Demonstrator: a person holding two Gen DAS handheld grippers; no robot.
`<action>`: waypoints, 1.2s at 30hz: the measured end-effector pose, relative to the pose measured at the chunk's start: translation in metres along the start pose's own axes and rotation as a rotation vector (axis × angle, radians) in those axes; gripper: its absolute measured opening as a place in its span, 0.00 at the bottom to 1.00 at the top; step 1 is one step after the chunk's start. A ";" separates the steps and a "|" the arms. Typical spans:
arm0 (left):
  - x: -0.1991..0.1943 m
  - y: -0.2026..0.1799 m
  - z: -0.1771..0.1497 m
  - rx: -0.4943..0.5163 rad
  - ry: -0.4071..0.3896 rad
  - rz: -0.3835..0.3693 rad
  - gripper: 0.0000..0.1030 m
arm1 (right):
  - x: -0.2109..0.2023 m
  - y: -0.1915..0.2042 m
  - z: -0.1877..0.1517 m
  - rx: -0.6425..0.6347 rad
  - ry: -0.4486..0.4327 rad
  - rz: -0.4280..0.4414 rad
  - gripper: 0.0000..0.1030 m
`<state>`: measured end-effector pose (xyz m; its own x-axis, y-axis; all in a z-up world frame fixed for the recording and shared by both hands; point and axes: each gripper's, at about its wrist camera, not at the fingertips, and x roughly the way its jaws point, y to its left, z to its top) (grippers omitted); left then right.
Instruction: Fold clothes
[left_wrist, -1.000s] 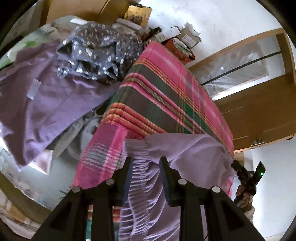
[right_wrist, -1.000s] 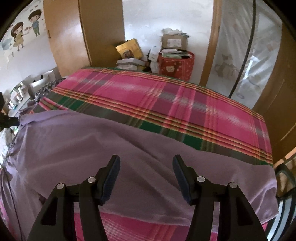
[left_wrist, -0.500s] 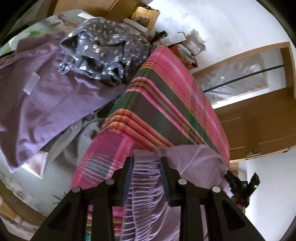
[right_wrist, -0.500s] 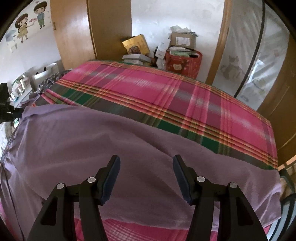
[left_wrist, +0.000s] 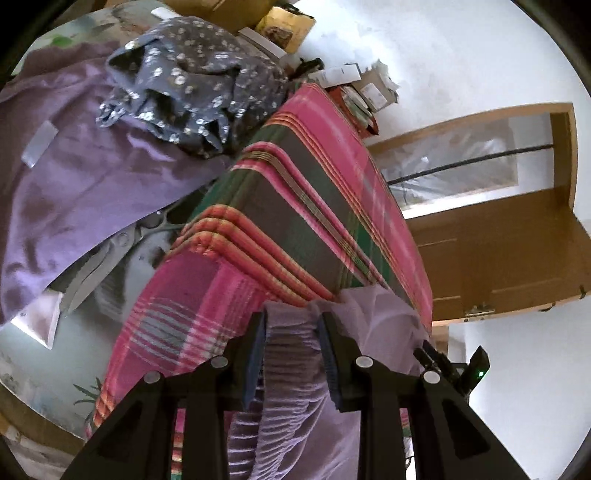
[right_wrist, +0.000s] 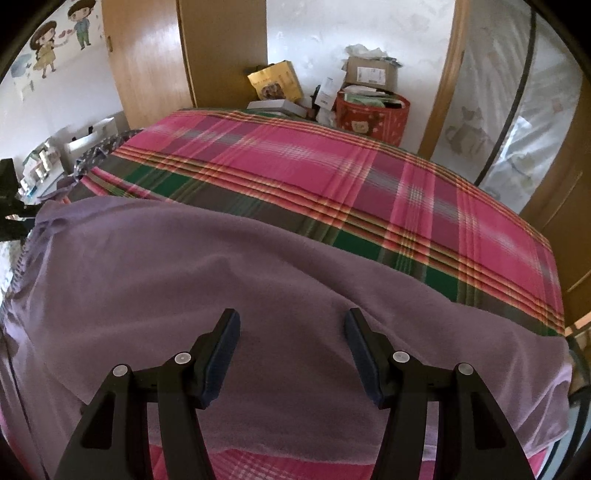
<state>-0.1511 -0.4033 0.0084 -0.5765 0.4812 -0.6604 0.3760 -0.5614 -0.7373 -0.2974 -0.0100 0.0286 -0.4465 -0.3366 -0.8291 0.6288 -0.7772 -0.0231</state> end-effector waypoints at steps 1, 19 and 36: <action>0.001 0.000 0.002 -0.005 -0.004 0.000 0.29 | 0.001 -0.001 0.000 0.002 0.000 -0.001 0.59; -0.023 0.002 0.010 0.017 -0.197 0.152 0.04 | 0.015 -0.002 0.006 0.017 -0.013 -0.010 0.59; -0.003 -0.038 -0.010 0.260 -0.116 0.334 0.36 | 0.006 0.045 0.030 -0.135 -0.090 0.037 0.59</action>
<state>-0.1562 -0.3768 0.0366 -0.5376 0.1744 -0.8249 0.3690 -0.8310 -0.4162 -0.2914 -0.0628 0.0390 -0.4726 -0.4146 -0.7777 0.7231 -0.6868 -0.0733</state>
